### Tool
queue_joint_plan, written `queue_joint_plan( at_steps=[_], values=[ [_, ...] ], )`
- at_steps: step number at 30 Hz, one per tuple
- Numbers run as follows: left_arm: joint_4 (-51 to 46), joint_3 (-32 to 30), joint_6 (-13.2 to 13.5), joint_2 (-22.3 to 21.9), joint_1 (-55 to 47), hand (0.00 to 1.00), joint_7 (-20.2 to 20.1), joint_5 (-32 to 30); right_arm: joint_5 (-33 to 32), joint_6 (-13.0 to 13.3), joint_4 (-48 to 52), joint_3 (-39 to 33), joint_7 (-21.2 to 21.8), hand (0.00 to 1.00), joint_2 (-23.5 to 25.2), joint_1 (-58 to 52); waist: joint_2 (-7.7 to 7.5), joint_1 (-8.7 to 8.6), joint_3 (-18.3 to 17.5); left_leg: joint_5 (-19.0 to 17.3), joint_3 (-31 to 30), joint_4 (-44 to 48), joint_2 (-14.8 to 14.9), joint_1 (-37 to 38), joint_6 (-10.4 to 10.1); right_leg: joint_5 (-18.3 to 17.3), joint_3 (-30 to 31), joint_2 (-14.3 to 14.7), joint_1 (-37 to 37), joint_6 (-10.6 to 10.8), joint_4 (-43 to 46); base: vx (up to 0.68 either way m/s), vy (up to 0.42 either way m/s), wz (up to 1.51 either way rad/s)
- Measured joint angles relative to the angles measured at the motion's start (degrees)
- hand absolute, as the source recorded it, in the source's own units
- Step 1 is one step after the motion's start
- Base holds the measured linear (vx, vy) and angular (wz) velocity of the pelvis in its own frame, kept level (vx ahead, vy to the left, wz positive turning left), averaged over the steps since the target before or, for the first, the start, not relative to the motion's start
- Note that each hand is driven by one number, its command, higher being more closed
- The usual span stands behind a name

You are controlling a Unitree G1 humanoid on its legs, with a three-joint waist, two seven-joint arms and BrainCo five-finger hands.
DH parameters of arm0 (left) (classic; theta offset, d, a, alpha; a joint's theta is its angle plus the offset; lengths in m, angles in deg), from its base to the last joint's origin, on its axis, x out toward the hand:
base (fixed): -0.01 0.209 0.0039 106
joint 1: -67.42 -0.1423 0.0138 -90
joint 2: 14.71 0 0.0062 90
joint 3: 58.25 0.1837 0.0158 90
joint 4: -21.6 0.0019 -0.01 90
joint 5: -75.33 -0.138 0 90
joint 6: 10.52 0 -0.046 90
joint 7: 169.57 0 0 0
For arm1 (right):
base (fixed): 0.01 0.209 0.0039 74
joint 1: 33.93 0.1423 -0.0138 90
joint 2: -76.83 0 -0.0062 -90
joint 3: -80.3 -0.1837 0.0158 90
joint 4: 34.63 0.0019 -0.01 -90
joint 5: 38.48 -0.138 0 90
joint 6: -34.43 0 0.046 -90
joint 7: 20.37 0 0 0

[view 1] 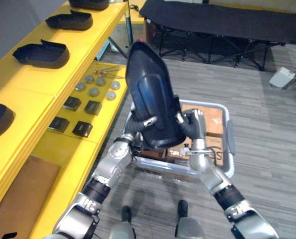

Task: Walk over and take plastic housings, then place them on the shelf

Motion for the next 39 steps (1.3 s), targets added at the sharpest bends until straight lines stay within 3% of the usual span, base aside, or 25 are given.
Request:
queue_joint_plan(
  at_steps=[9,16,17,22,24,29,36,39],
  values=[
    [0.1,0.1,2.9,-2.5,-2.2,1.00,3.7,1.5,-2.9,1.9,1.1,0.9,-1.4,1.00,1.9,-1.8,-0.34,0.01,-0.2,0.0,-0.2,0.1,0.1,0.3,0.0,0.0,-0.4,0.1,1.0,0.1,-0.6,0.00,-0.001,0.01],
    [0.1,0.2,5.7,-4.5,-6.5,1.00,3.5,5.2,-4.8,5.2,2.6,0.9,-2.5,1.00,5.5,-6.9,-2.59,0.05,-3.4,-0.5,0.1,-0.1,0.1,1.5,-0.2,0.1,-0.4,0.2,2.5,0.1,-1.5,0.00,0.000,0.00],
    [0.1,0.2,6.2,-4.6,-7.1,1.00,3.5,5.5,-4.8,5.9,2.6,1.0,-2.5,0.00,5.9,-7.4,-2.92,0.10,-3.6,-0.6,0.2,-0.1,0.1,2.1,-0.1,0.1,-0.3,0.2,3.1,0.1,-1.5,0.00,0.000,0.00],
    [0.1,0.1,6.2,-4.8,-7.3,1.00,3.5,7.3,-4.7,7.6,3.0,1.2,-2.4,0.00,6.0,-9.0,-3.13,0.34,-4.3,-0.7,0.3,-0.2,0.1,2.9,-0.1,-0.2,-0.3,0.2,3.8,-0.1,-1.5,-0.03,0.003,0.00],
    [0.1,-0.5,6.3,-5.0,-8.0,1.00,4.2,6.5,-8.7,7.2,3.0,1.6,0.9,0.00,5.9,-10.7,-3.16,0.42,-5.2,-0.6,0.3,-0.8,0.1,3.3,-0.1,-0.5,-0.3,0.2,3.9,-0.2,-1.5,-0.04,0.002,-0.01],
    [-2.0,-2.3,10.5,-7.4,-9.1,1.00,12.0,-11.3,-17.9,6.2,2.7,1.7,7.0,0.00,5.8,-15.2,-3.62,1.70,-5.8,-0.4,0.4,-1.4,0.1,4.2,-0.1,-0.5,-0.3,0.2,4.6,-0.2,-1.5,0.00,0.000,0.00],
    [-12.2,-5.7,11.8,-9.5,-14.1,1.00,19.0,-23.1,-26.1,6.9,11.0,-1.0,13.1,0.00,5.9,-16.8,-3.81,1.87,-6.0,-0.4,0.5,-1.5,0.1,4.7,-0.1,-0.4,-0.3,0.3,4.8,0.0,-1.5,0.00,0.001,-0.01],
    [-12.8,-7.0,11.6,-9.8,-16.1,1.00,21.9,-31.6,-38.1,9.0,15.2,-4.3,18.8,0.00,5.9,-18.7,-3.85,2.15,-7.0,-0.4,0.9,-2.1,0.1,5.3,-0.2,-0.5,0.0,0.3,4.7,-0.1,-1.5,0.00,0.005,-0.04]
  ],
)
